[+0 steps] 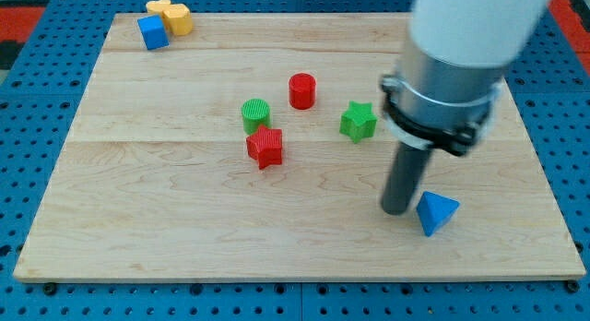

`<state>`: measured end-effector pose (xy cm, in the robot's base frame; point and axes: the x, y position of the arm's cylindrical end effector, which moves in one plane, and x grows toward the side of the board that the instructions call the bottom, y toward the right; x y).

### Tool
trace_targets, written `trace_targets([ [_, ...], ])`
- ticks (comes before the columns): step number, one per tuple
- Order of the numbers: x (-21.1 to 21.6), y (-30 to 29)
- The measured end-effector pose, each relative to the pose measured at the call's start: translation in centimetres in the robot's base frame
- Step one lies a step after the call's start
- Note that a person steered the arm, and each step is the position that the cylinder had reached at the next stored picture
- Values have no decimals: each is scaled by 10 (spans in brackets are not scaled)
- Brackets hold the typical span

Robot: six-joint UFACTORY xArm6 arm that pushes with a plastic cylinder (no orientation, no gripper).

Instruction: Slide the green circle above the blue triangle

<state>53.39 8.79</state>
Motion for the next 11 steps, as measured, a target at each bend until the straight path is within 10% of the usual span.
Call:
trace_targets([
  [2,-30,-185],
  [4,-134,-182],
  [11,-29,41],
])
